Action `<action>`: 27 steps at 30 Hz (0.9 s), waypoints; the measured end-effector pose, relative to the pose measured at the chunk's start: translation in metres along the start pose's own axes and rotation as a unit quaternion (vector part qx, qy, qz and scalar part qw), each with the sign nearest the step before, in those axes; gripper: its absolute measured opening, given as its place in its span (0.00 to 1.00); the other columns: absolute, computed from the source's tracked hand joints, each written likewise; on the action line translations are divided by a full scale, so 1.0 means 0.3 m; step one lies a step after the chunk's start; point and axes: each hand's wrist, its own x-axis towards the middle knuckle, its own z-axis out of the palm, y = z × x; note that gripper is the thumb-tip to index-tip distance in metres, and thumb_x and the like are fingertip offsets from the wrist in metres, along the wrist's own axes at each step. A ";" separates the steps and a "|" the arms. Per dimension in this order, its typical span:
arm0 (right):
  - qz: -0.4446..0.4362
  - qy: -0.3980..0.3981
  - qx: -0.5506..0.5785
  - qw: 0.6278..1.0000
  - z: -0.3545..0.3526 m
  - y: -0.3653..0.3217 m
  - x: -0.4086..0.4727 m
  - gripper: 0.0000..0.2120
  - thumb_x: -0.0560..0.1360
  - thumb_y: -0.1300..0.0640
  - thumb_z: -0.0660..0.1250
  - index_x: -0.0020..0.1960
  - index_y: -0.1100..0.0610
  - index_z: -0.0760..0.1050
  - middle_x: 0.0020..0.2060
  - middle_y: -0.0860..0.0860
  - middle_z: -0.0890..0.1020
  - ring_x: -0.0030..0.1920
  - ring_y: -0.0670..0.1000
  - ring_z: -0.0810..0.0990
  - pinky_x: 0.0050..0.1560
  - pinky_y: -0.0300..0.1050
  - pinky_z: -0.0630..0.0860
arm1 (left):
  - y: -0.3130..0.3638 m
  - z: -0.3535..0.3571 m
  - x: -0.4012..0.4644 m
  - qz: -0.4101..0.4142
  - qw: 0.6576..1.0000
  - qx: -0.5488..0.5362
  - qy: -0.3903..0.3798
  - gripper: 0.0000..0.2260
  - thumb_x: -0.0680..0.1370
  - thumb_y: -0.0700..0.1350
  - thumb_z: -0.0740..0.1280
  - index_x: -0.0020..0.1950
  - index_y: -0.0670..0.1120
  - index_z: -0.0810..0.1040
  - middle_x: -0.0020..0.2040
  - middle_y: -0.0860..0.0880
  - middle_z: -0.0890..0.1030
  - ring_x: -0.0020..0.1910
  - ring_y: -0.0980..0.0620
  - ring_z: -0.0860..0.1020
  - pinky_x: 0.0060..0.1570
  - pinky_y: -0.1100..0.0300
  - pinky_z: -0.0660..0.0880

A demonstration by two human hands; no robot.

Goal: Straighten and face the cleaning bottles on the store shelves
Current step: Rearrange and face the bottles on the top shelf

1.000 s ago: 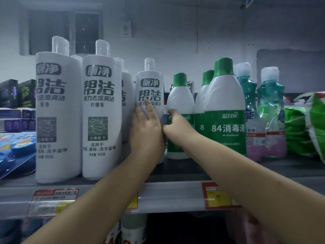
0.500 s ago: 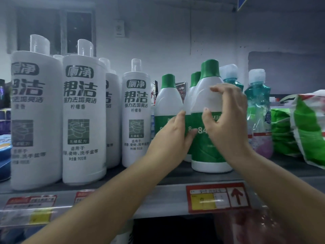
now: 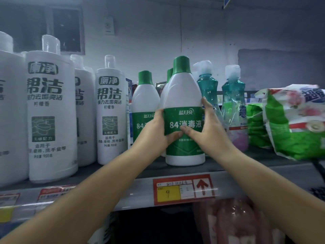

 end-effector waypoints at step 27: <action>-0.114 -0.029 -0.234 0.965 -0.037 -0.084 0.124 0.44 0.74 0.42 0.64 0.76 0.53 0.37 0.76 0.50 0.43 0.76 0.51 0.41 0.75 0.46 0.41 | 0.024 -0.128 0.506 -0.208 0.956 0.139 0.154 0.24 0.79 0.43 0.61 0.69 0.36 0.57 0.65 0.37 0.71 0.63 0.38 0.71 0.58 0.51 0.69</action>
